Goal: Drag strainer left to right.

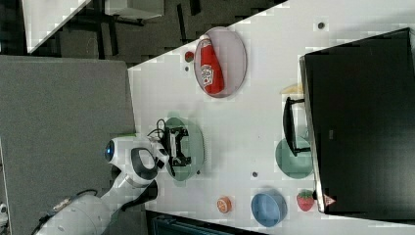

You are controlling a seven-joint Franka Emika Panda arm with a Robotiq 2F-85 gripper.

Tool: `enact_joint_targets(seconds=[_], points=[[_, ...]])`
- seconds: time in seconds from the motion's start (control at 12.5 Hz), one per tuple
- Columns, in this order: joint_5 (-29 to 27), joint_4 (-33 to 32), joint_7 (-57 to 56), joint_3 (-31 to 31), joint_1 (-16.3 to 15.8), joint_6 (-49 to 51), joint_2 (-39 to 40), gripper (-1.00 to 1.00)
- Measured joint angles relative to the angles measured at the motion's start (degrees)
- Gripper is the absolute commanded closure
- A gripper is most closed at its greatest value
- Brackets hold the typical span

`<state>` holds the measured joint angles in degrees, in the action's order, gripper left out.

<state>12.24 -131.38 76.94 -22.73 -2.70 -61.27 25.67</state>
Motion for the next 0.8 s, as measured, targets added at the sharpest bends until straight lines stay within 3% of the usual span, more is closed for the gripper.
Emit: enact_joint_targets(seconds=[0.8], points=[[-1.2, -2.9, -7.8, 5.7, 4.0, -0.1, -2.1, -1.00]])
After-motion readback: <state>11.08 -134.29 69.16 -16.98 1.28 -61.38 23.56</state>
